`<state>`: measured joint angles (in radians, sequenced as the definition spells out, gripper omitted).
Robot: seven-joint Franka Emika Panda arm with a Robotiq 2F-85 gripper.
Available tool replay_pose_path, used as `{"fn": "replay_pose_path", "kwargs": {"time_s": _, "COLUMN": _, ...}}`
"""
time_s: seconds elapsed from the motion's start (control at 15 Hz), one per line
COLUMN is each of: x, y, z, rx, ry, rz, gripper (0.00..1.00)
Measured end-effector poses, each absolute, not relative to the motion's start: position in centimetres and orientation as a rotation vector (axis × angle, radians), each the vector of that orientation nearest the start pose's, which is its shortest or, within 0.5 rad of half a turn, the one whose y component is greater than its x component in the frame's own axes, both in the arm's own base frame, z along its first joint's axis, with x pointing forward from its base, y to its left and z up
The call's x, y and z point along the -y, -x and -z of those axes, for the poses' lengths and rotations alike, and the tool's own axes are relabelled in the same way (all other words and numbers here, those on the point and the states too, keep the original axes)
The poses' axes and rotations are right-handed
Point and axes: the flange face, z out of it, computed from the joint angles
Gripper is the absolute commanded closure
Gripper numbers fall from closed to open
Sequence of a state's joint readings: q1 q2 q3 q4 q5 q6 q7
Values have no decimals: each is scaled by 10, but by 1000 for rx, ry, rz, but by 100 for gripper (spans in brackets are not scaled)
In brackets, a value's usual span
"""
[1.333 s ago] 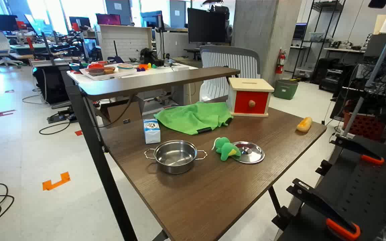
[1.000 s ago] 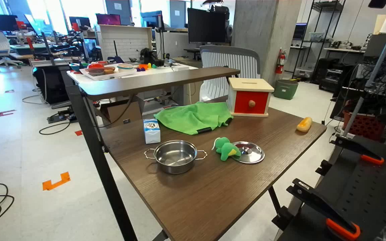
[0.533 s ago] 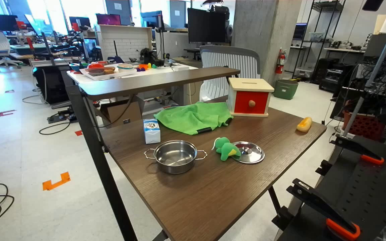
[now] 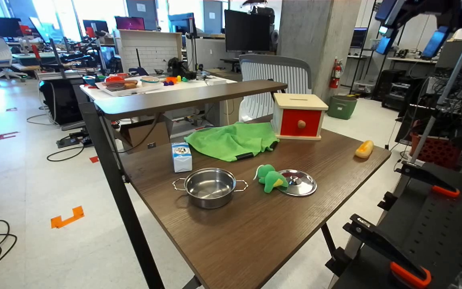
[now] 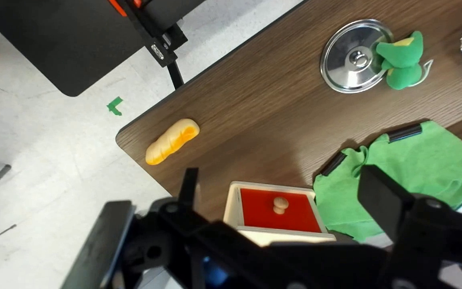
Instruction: Open the drawer
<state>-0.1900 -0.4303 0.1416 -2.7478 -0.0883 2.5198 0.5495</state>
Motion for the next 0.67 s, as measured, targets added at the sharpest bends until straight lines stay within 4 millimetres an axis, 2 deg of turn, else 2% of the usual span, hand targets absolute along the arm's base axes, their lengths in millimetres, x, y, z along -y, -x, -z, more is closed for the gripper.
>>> {"fn": "replay_pose_path", "kwargs": {"time_s": 0.33, "x": 17, "y": -421, "z": -321, "rx": -1082, "ry": 3057, "rz": 348, "gripper": 0}}
{"fn": "replay_pose_path", "kwargs": {"time_s": 0.67, "x": 25, "y": -474, "z": -279, "rx": -1243, "ry": 3070, "rz": 366, "gripper": 0}}
